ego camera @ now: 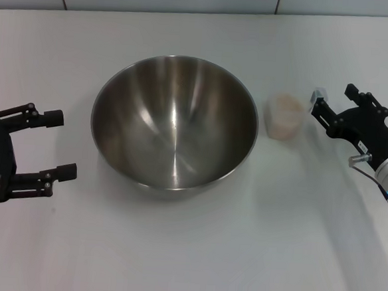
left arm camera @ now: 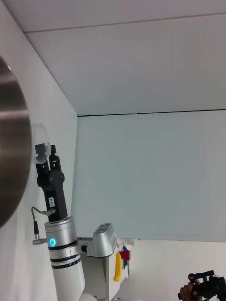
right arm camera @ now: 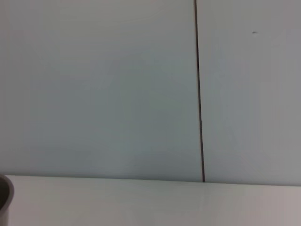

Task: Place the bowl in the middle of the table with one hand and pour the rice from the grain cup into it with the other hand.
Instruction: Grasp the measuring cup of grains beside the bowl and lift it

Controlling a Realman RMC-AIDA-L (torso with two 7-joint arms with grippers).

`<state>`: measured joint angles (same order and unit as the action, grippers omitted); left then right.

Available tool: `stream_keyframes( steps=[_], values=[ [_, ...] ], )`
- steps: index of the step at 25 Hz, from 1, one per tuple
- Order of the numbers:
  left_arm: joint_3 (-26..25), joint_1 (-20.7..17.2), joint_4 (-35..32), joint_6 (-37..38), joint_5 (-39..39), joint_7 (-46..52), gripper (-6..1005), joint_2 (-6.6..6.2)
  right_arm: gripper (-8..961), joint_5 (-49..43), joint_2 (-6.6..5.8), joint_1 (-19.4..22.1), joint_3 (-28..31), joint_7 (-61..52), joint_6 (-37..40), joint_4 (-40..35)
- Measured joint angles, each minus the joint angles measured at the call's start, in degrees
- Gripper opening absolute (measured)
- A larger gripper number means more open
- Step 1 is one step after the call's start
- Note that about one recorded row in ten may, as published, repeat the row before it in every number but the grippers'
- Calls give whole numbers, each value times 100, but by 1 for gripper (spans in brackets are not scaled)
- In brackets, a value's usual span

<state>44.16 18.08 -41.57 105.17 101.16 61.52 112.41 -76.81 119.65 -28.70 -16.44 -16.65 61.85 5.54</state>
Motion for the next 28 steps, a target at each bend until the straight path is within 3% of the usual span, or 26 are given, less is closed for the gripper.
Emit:
stream_keyframes(
  steps=[10,28],
  values=[
    [-4,20,-1,-26,8,-24,835,0,704,0,-3,-4,1,32,0,0],
    [0,25,0,-86,10,-43,835,17,593,-57,5,-58,-9,349,62,10]
  ],
)
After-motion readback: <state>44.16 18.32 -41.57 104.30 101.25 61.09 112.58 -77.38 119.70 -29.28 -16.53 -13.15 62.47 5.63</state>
